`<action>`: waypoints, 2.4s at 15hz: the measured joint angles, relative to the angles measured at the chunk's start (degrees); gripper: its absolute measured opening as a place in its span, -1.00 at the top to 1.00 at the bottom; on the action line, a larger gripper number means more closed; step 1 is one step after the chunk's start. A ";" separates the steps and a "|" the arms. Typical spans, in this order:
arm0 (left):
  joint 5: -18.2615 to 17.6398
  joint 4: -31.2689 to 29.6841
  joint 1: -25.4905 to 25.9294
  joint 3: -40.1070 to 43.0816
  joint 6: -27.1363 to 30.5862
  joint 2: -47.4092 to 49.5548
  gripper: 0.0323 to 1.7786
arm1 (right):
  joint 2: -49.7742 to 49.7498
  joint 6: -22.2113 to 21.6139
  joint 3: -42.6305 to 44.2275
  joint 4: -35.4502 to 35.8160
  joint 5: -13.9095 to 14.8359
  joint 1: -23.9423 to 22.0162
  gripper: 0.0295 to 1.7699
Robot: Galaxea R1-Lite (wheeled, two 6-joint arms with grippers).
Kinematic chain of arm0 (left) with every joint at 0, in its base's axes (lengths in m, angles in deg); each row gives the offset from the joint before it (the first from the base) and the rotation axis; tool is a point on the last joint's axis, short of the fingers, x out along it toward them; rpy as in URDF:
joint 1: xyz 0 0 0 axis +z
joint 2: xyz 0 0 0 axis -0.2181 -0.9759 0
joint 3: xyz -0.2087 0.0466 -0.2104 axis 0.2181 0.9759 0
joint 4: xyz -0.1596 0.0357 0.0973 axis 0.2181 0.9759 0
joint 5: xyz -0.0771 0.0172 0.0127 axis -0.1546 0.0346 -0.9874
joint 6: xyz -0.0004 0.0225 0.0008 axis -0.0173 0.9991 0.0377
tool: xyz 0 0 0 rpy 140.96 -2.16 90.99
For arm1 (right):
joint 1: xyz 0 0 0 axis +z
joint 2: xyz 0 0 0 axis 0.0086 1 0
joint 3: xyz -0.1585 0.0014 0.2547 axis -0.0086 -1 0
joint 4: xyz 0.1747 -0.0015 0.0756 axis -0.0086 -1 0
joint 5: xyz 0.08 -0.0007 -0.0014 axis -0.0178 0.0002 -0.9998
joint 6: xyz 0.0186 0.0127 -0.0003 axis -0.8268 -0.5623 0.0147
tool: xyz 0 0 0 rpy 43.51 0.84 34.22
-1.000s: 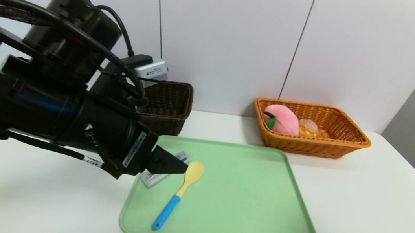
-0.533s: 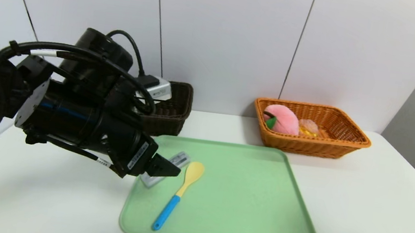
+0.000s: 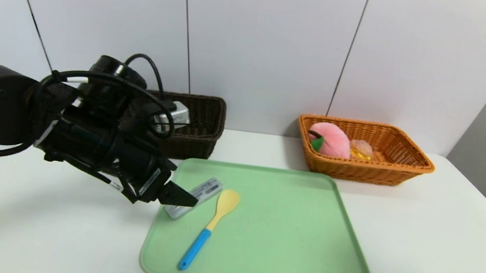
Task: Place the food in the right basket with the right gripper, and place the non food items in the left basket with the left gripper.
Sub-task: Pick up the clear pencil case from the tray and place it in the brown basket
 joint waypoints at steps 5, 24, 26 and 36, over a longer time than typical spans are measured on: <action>0.77 -2.15 0.98 -0.18 5.10 -6.56 -0.90 | -0.13 -2.46 -0.24 0.00 -0.02 -0.05 -0.92; 5.64 -9.57 1.17 -0.72 5.71 -15.45 -0.90 | 1.18 -2.45 -3.12 5.97 -1.21 -0.06 -0.92; 5.86 -10.11 1.11 -0.72 5.75 -15.75 -0.90 | 1.19 -2.46 -3.25 5.99 -1.18 -0.06 -0.92; 5.81 -10.01 0.63 -0.02 5.60 -15.77 -0.41 | 1.13 -2.46 -3.23 6.03 -1.11 -0.06 -0.92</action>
